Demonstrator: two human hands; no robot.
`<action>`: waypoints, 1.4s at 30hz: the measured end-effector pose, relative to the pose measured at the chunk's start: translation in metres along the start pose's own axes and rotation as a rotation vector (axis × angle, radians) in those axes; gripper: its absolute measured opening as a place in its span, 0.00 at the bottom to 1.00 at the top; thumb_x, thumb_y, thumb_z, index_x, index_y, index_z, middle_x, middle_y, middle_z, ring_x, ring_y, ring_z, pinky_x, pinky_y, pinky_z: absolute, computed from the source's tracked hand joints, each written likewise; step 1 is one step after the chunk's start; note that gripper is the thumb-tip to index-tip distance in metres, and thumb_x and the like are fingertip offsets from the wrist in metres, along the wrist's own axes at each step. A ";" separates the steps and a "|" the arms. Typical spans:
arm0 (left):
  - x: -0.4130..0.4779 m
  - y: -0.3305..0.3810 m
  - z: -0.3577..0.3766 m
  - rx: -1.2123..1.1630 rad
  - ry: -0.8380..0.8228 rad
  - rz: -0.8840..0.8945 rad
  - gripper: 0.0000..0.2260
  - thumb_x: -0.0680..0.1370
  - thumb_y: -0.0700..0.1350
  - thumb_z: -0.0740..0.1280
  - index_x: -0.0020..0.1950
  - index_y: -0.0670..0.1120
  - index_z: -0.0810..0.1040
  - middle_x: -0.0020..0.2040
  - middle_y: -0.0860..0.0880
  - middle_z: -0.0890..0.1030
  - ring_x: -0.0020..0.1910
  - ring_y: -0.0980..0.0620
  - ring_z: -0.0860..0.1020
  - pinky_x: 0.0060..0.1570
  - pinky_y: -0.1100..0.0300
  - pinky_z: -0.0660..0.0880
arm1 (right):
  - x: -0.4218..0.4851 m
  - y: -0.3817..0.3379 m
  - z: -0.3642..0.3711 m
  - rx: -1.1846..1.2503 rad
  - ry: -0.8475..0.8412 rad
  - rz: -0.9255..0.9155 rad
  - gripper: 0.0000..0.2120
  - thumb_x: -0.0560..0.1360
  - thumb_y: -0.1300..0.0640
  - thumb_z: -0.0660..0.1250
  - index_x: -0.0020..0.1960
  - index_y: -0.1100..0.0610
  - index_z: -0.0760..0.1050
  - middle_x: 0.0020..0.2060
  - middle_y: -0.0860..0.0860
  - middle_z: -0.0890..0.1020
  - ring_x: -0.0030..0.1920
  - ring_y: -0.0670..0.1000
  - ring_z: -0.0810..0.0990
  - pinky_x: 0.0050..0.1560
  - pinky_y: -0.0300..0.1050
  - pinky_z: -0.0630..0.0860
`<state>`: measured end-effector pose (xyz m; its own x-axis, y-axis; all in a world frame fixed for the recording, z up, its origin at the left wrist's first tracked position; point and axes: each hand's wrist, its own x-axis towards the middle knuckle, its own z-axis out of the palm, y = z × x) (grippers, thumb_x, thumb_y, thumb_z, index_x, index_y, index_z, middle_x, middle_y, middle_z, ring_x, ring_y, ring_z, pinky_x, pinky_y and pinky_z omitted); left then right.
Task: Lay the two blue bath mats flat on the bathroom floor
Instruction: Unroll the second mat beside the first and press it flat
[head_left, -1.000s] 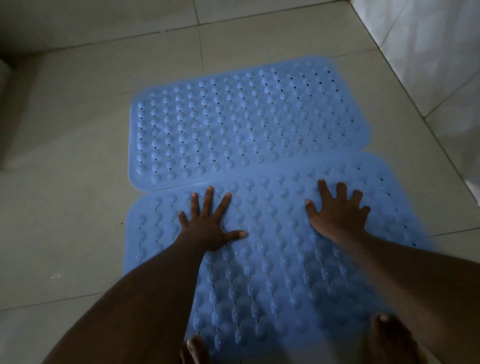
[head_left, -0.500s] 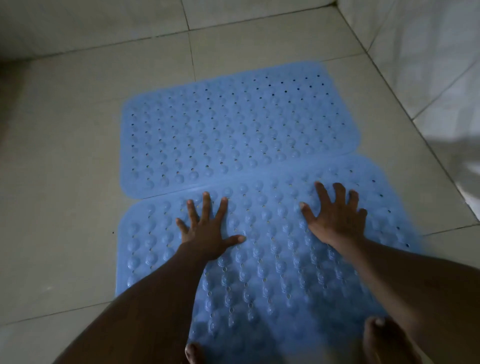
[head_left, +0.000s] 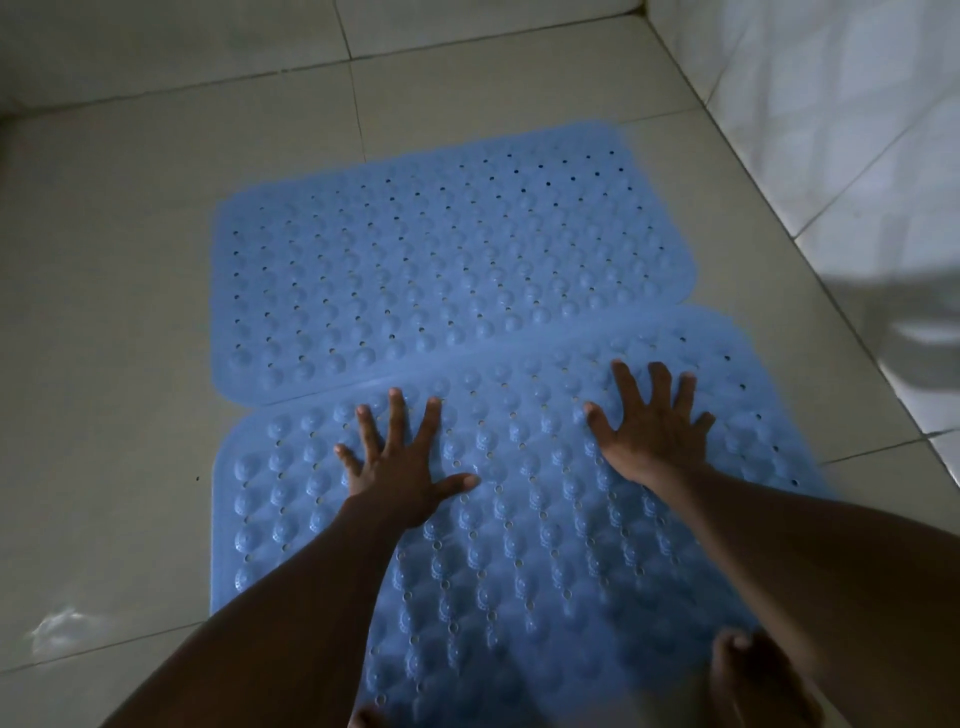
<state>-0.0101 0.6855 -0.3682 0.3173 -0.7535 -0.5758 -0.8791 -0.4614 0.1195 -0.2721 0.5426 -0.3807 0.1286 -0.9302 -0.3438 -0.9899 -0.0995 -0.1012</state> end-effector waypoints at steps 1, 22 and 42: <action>0.000 0.000 0.000 -0.008 0.000 0.002 0.51 0.66 0.81 0.55 0.79 0.64 0.31 0.78 0.49 0.24 0.76 0.33 0.28 0.72 0.25 0.41 | 0.000 0.000 -0.001 0.010 -0.007 -0.001 0.35 0.75 0.27 0.49 0.78 0.36 0.44 0.80 0.50 0.48 0.80 0.65 0.42 0.73 0.75 0.52; 0.023 0.111 0.002 0.006 0.254 0.171 0.35 0.81 0.69 0.50 0.84 0.54 0.47 0.84 0.42 0.45 0.82 0.39 0.43 0.79 0.42 0.40 | 0.056 0.036 -0.015 -0.096 0.213 -0.309 0.33 0.77 0.32 0.51 0.78 0.44 0.63 0.79 0.53 0.63 0.80 0.59 0.57 0.73 0.70 0.58; 0.039 0.140 0.023 -0.067 0.471 0.068 0.35 0.78 0.63 0.61 0.80 0.45 0.63 0.73 0.39 0.69 0.73 0.36 0.67 0.70 0.42 0.67 | 0.064 0.051 -0.004 -0.027 0.459 -0.434 0.29 0.75 0.36 0.63 0.71 0.48 0.75 0.68 0.54 0.76 0.75 0.63 0.67 0.69 0.67 0.63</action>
<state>-0.1287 0.6021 -0.3930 0.4000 -0.9062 -0.1375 -0.8834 -0.4211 0.2055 -0.3146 0.4770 -0.4042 0.4861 -0.8593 0.1593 -0.8552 -0.5052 -0.1156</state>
